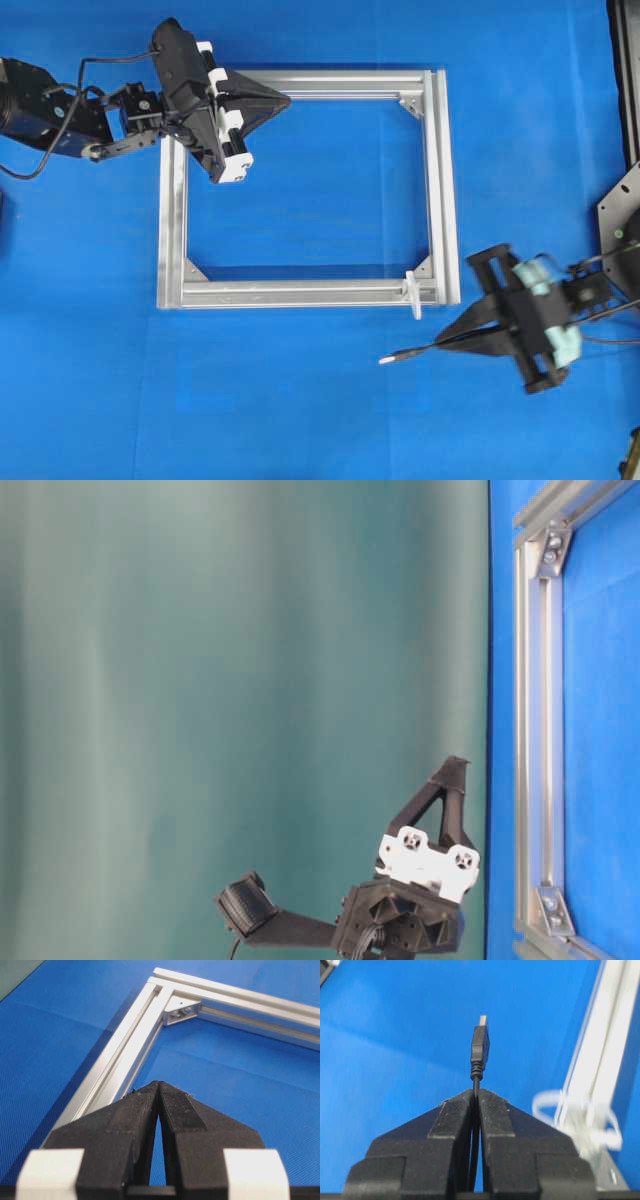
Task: Insert the wire through the string loop located on the right side.
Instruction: 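Lift the cable and move the right gripper toward the white zip-tie loop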
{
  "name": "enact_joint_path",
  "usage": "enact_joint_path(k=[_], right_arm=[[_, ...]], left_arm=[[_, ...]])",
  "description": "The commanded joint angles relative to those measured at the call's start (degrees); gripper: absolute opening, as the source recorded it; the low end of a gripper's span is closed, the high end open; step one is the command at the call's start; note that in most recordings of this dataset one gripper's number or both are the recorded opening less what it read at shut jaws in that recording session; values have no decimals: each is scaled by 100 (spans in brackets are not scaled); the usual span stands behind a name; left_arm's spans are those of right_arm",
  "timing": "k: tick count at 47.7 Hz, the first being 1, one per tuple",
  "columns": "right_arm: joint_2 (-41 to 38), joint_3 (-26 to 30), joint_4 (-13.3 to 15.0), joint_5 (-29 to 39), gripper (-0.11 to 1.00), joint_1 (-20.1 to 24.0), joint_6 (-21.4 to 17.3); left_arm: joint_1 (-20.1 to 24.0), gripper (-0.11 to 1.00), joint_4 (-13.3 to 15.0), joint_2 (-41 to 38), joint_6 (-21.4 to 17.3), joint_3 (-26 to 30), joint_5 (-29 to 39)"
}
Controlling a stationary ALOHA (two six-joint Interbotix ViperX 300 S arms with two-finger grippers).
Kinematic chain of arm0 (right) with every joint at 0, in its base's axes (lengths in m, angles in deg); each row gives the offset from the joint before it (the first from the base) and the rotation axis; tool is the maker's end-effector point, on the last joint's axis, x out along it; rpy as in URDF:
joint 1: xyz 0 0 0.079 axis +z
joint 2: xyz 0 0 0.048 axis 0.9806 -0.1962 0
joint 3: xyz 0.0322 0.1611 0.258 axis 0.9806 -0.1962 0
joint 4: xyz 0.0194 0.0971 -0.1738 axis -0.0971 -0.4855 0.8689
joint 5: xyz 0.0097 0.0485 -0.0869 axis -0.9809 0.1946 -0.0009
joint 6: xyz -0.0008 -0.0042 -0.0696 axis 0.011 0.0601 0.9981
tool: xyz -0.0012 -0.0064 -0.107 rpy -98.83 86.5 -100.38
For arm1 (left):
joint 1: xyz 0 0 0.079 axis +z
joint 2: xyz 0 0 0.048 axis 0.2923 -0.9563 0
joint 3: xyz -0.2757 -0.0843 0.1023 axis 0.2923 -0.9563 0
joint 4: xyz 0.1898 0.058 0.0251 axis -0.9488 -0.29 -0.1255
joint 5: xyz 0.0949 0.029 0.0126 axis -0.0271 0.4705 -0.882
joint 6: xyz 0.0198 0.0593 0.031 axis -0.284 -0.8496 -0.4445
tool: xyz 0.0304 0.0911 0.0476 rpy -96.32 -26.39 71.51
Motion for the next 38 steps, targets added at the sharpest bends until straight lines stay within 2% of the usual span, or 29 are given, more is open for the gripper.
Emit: enact_joint_path(k=[1, 19, 29, 38], right_arm=[[466, -255, -18, 53, -3, 35, -9], [1907, -1002, -18, 747, -3, 35, 0], [1890, -1037, -18, 615, -3, -88, 9], [1828, -1081, 0, 554, -3, -483, 44]], left_arm=[[0, 0, -9, 176, 0, 53, -26], [0, 0, -9, 176, -9, 53, -44], [0, 0, -9, 176, -9, 62, -53], [0, 0, -9, 176, -9, 53, -44]])
